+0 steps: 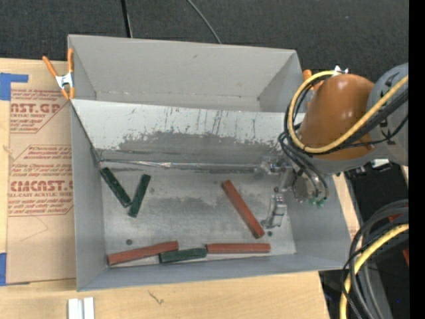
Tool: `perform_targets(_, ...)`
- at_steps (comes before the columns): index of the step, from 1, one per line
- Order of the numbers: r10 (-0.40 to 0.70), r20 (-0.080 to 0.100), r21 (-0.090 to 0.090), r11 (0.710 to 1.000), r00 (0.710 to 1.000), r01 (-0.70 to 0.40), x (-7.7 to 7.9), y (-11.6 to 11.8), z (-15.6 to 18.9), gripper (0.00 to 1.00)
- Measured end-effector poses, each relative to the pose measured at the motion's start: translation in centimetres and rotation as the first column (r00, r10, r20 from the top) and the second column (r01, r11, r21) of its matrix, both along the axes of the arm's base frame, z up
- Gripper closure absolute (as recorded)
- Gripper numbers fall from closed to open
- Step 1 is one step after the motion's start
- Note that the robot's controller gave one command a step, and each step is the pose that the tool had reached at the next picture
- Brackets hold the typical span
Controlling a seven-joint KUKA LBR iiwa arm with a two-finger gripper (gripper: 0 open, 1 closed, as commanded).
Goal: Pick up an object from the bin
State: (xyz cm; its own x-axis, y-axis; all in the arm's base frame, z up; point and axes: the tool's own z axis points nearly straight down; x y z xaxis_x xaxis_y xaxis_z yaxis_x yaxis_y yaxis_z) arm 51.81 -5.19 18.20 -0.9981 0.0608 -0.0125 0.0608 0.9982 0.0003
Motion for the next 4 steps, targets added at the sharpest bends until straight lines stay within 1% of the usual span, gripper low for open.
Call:
perform_targets(1, 0.021, -0.01, 0.0, 1.0, 1.0, -0.021, -2.3, -2.1, -5.4, 0.0)
perform_targets(2, 0.113, -0.014, 0.0, 0.994, 0.994, -0.113, -3.0, -3.5, -9.5, 0.0)
perform_targets(3, 0.137, -0.013, 0.001, 0.991, 0.991, -0.137, -3.9, -3.0, -11.2, 1.0)
perform_targets(4, 0.135, 0.0, -0.002, 0.991, 0.991, -0.135, -3.6, -3.0, -11.1, 0.0)
